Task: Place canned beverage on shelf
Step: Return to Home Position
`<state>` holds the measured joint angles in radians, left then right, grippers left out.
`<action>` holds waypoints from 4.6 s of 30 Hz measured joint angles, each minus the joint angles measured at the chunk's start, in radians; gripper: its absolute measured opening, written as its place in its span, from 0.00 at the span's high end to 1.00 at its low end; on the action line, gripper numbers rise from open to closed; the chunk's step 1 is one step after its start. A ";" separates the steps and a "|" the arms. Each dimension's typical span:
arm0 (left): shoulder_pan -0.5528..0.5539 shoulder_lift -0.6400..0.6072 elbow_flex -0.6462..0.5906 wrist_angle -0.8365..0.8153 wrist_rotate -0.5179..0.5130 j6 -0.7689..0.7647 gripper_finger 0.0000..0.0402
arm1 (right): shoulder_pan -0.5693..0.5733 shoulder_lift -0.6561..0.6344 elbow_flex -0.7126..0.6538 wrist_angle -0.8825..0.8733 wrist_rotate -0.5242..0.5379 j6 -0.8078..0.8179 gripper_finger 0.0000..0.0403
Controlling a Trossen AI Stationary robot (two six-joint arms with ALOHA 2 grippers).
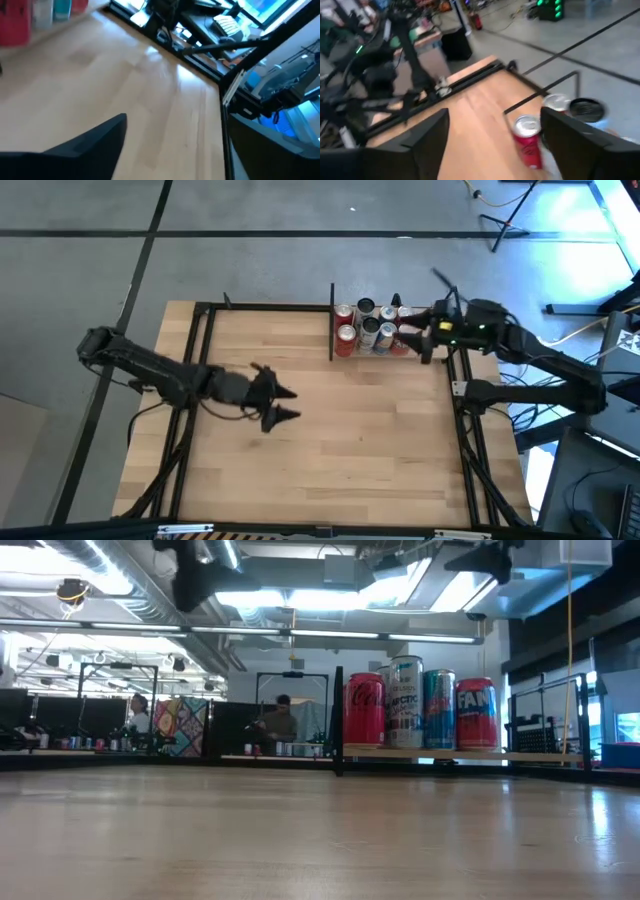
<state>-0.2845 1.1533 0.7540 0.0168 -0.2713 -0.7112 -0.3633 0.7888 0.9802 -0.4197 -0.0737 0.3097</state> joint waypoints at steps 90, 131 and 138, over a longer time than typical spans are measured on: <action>0.223 -1.005 -0.442 -0.220 0.109 0.632 0.95 | 0.350 -0.785 -0.973 0.573 -0.003 -0.008 0.94; 0.223 -1.144 -0.747 0.008 0.184 0.561 0.95 | 0.350 -0.785 -0.973 0.453 -0.013 -0.046 0.94; 0.223 -1.144 -0.747 0.008 0.184 0.561 0.95 | 0.350 -0.785 -0.973 0.452 -0.013 -0.046 0.94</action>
<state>-0.0620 0.0090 0.0074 0.0246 -0.0872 -0.1497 -0.0135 0.0040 0.0074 0.0326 -0.0864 0.2638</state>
